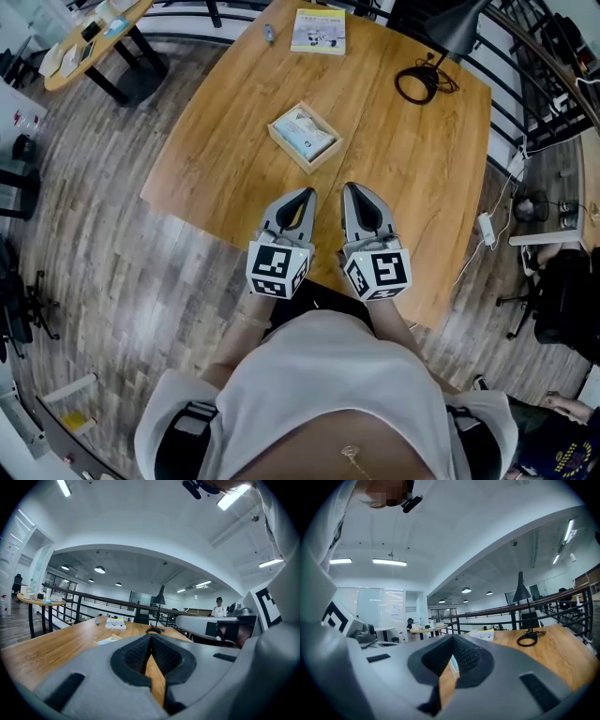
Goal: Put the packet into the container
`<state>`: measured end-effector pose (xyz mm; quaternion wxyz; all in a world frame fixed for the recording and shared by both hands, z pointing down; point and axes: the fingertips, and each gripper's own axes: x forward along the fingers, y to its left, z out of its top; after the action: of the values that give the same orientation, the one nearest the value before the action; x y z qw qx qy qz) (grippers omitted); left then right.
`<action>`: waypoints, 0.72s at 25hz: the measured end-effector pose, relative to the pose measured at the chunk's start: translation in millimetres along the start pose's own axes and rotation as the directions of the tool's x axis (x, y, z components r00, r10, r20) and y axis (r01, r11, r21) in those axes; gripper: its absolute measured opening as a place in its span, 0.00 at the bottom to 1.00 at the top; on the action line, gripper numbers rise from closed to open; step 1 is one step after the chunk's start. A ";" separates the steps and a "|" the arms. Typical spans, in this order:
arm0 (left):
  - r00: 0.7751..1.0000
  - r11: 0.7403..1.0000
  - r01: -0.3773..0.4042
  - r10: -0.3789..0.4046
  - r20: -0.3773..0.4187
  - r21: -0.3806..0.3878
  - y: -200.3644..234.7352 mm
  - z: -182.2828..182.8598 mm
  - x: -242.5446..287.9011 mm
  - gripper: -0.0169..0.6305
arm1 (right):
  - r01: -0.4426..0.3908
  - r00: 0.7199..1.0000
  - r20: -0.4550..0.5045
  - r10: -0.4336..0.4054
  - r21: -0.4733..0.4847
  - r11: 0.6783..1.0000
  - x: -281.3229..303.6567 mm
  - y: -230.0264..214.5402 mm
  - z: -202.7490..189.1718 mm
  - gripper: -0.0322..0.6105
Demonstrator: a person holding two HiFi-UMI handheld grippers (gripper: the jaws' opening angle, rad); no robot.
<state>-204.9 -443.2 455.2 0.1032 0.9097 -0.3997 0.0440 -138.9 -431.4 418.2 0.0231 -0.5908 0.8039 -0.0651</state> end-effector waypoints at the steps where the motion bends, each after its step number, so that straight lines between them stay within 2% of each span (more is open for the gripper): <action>1: 1.000 1.000 0.005 -0.005 0.000 -0.001 -1.8 -0.1 1.6 0.04 | 0.003 1.000 0.000 -0.003 -0.003 1.000 -0.9 -1.0 0.4 0.07; 18: 0.999 0.999 0.037 -0.037 0.004 -0.008 -7.9 4.2 21.8 0.04 | 0.041 0.999 0.006 -0.041 -0.003 0.999 -3.4 -18.4 5.6 0.07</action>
<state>-184.4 -454.6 453.4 0.1071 0.9167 -0.3830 0.0386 -119.8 -434.0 415.0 0.0234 -0.6074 0.7916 -0.0626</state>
